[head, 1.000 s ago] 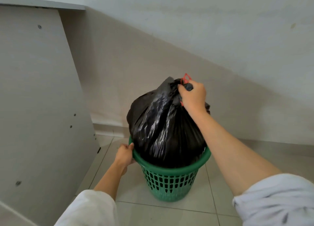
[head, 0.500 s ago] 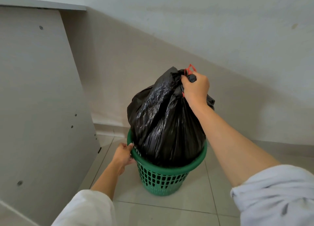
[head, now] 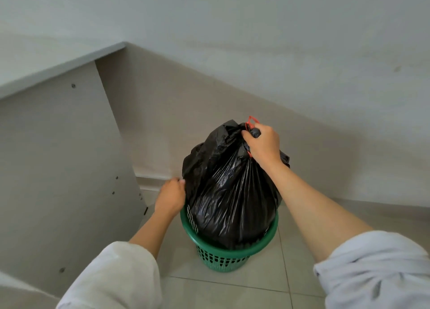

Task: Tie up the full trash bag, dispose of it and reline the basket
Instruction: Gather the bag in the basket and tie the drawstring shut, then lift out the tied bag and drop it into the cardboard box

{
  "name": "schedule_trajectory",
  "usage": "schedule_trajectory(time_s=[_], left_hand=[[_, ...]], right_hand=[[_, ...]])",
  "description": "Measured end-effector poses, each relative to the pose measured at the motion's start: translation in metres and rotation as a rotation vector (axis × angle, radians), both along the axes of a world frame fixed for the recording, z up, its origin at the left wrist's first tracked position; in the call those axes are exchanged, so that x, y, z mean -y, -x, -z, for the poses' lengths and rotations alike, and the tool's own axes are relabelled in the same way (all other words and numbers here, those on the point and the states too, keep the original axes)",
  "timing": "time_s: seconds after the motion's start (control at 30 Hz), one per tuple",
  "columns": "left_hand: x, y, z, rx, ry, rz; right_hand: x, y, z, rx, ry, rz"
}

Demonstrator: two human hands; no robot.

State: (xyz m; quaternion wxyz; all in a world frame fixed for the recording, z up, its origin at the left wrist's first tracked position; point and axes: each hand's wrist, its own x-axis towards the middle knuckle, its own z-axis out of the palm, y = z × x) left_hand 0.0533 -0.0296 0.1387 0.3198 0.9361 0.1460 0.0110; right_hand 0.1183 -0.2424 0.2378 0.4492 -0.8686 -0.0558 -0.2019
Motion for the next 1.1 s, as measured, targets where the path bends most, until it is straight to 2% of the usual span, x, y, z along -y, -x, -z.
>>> schedule_trajectory(time_s=[0.2, 0.37, 0.5, 0.67, 0.77, 0.93, 1.0, 1.1], left_hand=[[0.022, -0.011, -0.105, 0.170, -0.009, 0.163], [0.047, 0.001, -0.219, 0.153, 0.078, 0.342], [0.066, 0.018, -0.317, 0.121, 0.146, 0.477], [0.082, 0.038, -0.425, 0.116, 0.276, 0.454], [0.095, 0.059, -0.478, 0.200, 0.367, 0.413], [0.084, 0.108, -0.535, 0.336, 0.422, 0.306], [0.068, 0.128, -0.548, 0.330, 0.450, 0.302], [0.045, 0.160, -0.569, 0.319, 0.444, 0.348]], right_hand=[[-0.009, -0.003, -0.076, -0.038, 0.062, -0.005], [-0.004, 0.006, -0.168, -0.079, 0.095, -0.012], [-0.001, 0.021, -0.270, -0.114, 0.062, -0.103], [0.011, 0.055, -0.390, -0.192, -0.029, -0.267], [0.022, 0.078, -0.436, -0.188, -0.071, -0.328], [0.031, 0.124, -0.476, -0.375, -0.150, -0.574], [0.027, 0.146, -0.487, -0.439, -0.106, -0.654], [0.010, 0.179, -0.509, -0.436, -0.076, -0.712]])
